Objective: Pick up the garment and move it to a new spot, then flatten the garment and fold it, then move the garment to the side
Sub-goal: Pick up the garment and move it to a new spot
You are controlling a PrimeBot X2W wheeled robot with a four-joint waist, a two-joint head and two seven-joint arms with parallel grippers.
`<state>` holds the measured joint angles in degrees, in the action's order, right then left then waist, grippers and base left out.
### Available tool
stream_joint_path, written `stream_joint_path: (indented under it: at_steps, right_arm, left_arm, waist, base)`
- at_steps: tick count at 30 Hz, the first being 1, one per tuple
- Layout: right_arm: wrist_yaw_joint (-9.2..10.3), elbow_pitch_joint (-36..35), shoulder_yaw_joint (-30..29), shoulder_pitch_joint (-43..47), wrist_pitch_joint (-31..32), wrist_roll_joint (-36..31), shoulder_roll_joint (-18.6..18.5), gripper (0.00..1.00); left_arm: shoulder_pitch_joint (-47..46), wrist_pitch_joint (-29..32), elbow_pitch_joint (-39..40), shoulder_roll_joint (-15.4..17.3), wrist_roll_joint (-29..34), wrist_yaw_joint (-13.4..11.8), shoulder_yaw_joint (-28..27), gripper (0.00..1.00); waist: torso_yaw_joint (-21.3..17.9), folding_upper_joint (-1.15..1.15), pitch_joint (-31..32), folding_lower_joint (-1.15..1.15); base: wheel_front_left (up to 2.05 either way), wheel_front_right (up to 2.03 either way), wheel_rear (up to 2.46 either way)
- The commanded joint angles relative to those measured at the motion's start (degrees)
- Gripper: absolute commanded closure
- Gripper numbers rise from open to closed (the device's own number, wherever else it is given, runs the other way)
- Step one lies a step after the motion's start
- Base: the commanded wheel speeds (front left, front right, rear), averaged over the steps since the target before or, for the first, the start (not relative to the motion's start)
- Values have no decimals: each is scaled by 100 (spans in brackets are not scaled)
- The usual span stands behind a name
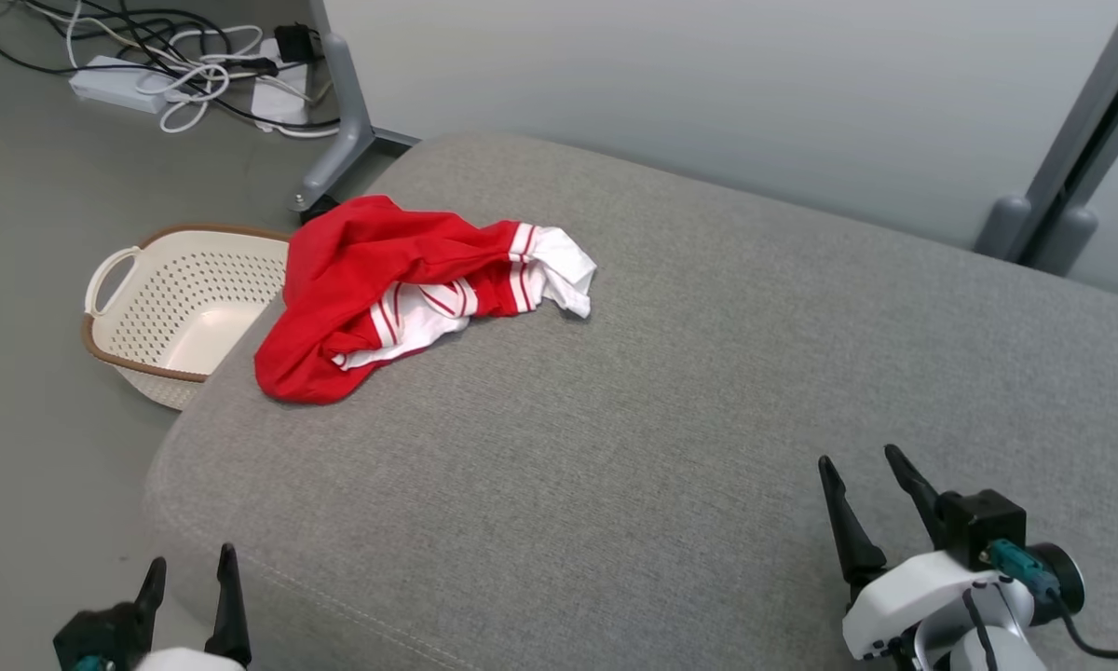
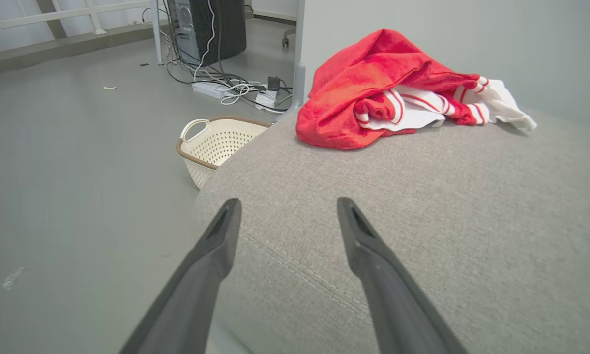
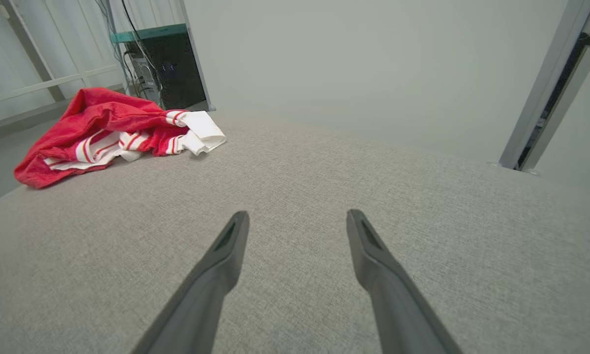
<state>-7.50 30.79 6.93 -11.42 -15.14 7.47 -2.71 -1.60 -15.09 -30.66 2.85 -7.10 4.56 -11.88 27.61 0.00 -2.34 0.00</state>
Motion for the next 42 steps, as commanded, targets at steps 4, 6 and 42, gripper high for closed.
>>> stream_joint_path:
  at_steps: [4, 6, 42]
  right_arm:
    - [2, -46, -100, -207, 0, -223, -42, 0]
    - [2, -109, -151, -288, 0, -326, -42, 0]
    - [2, -832, -334, -1185, 7, -779, -221, 0]
  left_arm:
    - [-603, -10, -336, 91, -131, 152, -35, 0]
    - [-890, -11, -465, 158, -128, 200, 24, 0]
    - [-4881, 1, -3850, 2022, -561, -192, 1145, 100]
  waist:
    - [-293, 0, -402, 0]
    - [-405, 0, -574, 0]
    - [-1819, 0, -2343, 0]
  base:
    - [0, 0, 0]
    - [0, 0, 0]
    - [0, 0, 0]
